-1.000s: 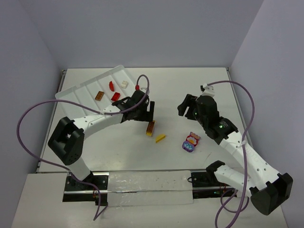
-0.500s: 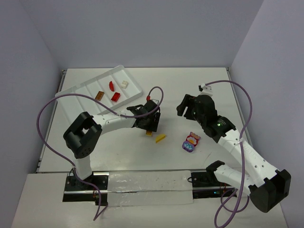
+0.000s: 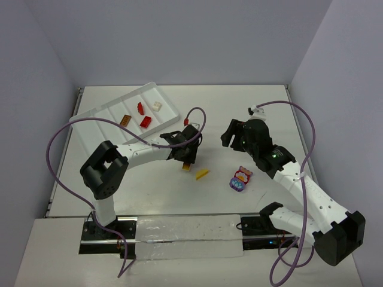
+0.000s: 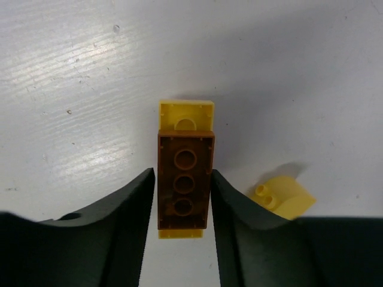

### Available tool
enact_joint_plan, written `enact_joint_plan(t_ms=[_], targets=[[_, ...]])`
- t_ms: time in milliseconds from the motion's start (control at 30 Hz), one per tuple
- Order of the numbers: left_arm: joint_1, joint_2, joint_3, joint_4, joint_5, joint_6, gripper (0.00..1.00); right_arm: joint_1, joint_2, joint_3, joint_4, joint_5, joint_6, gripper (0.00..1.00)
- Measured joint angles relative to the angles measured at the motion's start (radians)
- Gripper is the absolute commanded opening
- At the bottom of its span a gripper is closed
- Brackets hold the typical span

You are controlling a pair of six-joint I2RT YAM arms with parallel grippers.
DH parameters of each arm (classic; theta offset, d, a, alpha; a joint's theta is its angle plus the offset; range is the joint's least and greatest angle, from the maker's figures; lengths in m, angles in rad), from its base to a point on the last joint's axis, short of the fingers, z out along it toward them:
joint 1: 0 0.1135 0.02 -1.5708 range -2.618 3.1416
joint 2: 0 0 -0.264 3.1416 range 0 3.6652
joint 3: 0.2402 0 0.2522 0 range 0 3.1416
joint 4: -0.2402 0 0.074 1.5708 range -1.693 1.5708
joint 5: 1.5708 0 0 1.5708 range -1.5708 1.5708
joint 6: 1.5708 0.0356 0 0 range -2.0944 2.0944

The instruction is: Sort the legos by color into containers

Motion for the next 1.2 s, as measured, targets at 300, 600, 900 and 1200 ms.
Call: enact_joint_plan(t_ms=[300, 600, 900, 1200], targets=[[0.000, -0.005, 0.000, -0.001, -0.004, -0.008, 0.00, 0.000, 0.007, 0.000, 0.000, -0.029, -0.001, 0.74], [0.176, -0.271, -0.153, 0.158, 0.290, -0.094, 0.00, -0.002, 0.063, -0.011, 0.068, -0.219, -0.024, 0.74], [0.326, -0.406, -0.307, 0.493, 0.726, -0.279, 0.00, -0.004, 0.004, -0.158, 0.275, -0.476, -0.024, 0.74], [0.351, -0.403, -0.360, 0.763, 1.001, -0.415, 0.00, -0.067, 0.005, -0.163, 0.516, -0.760, 0.032, 0.71]])
